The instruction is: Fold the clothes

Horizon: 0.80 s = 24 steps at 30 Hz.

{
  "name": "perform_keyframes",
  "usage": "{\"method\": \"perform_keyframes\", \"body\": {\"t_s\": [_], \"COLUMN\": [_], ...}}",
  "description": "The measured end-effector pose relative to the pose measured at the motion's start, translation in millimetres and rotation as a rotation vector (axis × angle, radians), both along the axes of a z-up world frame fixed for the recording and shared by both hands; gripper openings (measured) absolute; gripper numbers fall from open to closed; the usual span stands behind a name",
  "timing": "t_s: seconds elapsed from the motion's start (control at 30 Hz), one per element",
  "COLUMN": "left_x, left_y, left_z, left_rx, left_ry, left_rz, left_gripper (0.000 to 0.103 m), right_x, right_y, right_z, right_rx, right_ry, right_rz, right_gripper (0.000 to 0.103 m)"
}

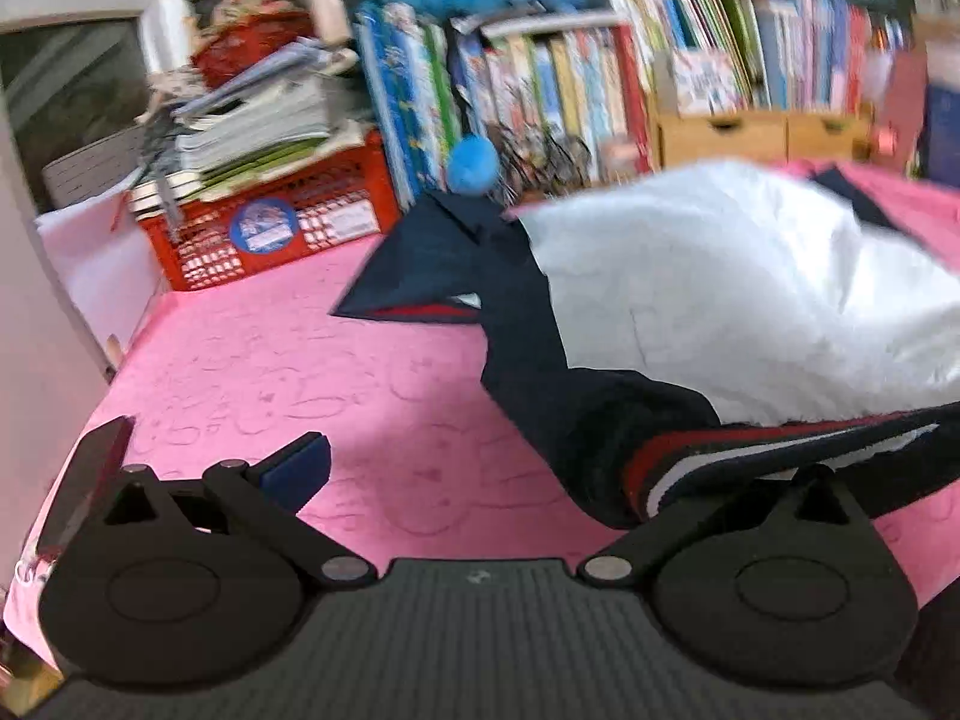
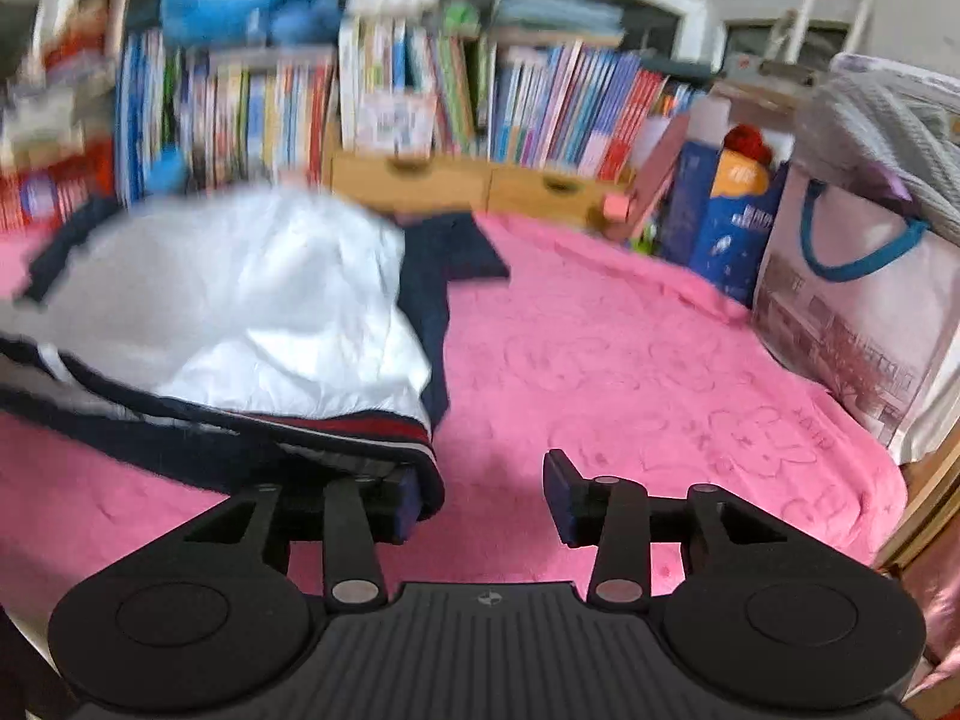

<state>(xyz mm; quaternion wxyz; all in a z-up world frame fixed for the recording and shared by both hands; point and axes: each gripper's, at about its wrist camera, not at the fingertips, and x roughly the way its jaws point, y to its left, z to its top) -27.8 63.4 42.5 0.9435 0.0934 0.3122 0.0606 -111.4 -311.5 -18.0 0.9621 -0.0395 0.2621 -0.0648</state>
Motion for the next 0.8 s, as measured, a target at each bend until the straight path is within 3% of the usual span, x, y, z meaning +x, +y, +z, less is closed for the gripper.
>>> {"method": "perform_keyframes", "body": {"t_s": [0.13,0.2,0.33,0.4,0.5,0.53,0.57,0.6,0.67,0.8], "left_x": [-13,-22,-31,-36,-51,-55,-58,-61,-65,-71], "left_y": [4,9,20,23,26,27,28,29,31,32], "left_z": [24,18,-25,-40,-26,-19,-14,-9,-5,-6], "left_rx": [0.039,0.059,0.001,-0.028,-0.049,-0.055,-0.06,-0.067,-0.093,-0.187], "left_ry": [-0.078,-0.042,0.182,0.258,0.225,0.206,0.19,0.179,0.174,0.205], "left_rz": [0.033,0.022,-0.059,-0.1,-0.185,-0.222,-0.258,-0.292,-0.362,-0.453], "left_gripper": [0.103,0.103,0.103,0.101,0.102,0.102,0.103,0.103,0.103,0.103], "right_x": [-16,-20,-16,-26,-44,-48,-52,-56,-59,-18], "right_y": [15,19,2,1,1,-2,-6,-10,-19,-19], "right_z": [26,28,-18,-31,-24,-17,-9,-1,19,53], "right_rx": [-0.08,-0.131,-0.027,0.011,0.031,0.064,0.12,0.174,0.271,0.325], "right_ry": [-0.104,-0.091,0.203,0.288,0.346,0.368,0.386,0.381,0.289,0.112], "right_rz": [0.041,0.063,0.128,0.178,0.305,0.372,0.459,0.544,0.697,0.745], "right_gripper": [0.047,0.064,0.062,0.059,0.065,0.072,0.088,0.098,0.099,0.103]}}
